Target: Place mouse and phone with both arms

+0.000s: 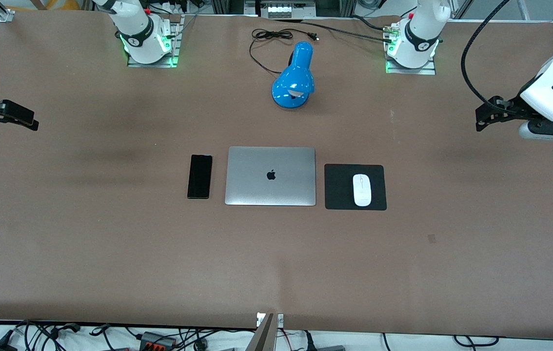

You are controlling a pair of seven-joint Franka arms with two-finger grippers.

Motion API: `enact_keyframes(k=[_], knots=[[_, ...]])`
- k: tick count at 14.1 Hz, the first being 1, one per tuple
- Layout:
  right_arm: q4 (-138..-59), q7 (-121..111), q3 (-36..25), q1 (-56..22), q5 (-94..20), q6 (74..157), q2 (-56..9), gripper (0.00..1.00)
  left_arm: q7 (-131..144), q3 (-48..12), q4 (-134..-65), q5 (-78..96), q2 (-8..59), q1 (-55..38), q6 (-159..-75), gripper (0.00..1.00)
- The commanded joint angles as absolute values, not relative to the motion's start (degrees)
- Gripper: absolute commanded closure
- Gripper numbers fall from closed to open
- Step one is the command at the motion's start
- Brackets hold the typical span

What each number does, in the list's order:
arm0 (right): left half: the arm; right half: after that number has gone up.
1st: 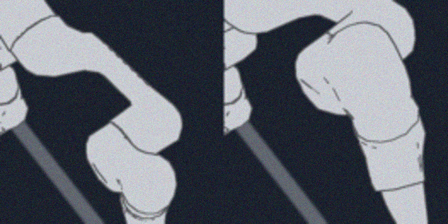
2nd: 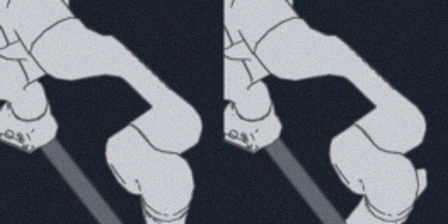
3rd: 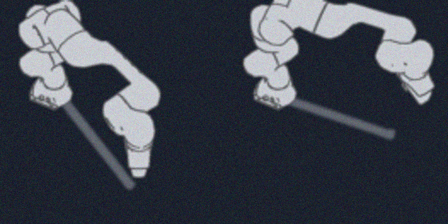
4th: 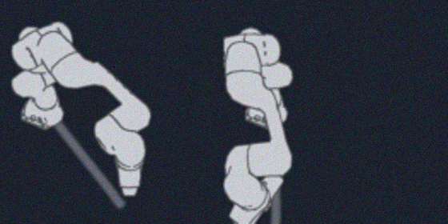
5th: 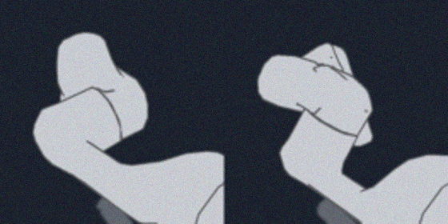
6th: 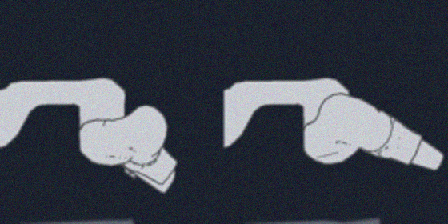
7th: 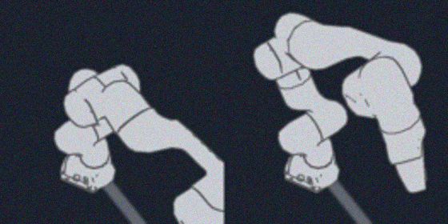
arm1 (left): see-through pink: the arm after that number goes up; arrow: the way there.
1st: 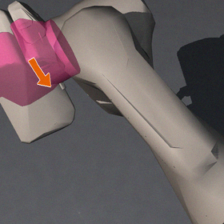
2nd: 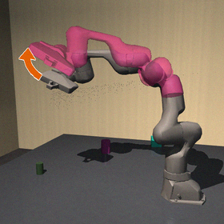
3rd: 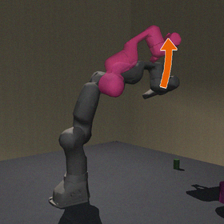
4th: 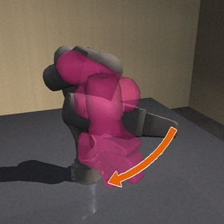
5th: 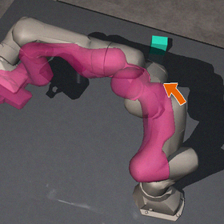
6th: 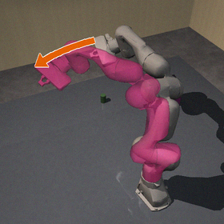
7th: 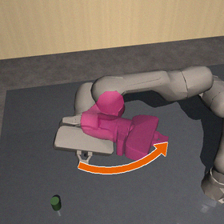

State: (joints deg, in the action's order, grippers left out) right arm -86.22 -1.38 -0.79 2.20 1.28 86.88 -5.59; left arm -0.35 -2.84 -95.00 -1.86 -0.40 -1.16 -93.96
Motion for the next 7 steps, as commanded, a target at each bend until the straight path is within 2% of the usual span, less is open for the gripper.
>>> enact_keyframes(k=[1,7], knots=[[-84.99,-1.93,0.26,3.34,1.93,86.57,-6.15,0.0,-1.05,-3.16,-95.8,-0.35,-1.14,-0.53,-94.48,0.0],[-84.99,-1.76,0.26,3.43,1.93,86.57,-6.24,0.0,-1.67,-3.08,-95.19,-0.53,-0.18,-0.44,-94.4,0.0]])
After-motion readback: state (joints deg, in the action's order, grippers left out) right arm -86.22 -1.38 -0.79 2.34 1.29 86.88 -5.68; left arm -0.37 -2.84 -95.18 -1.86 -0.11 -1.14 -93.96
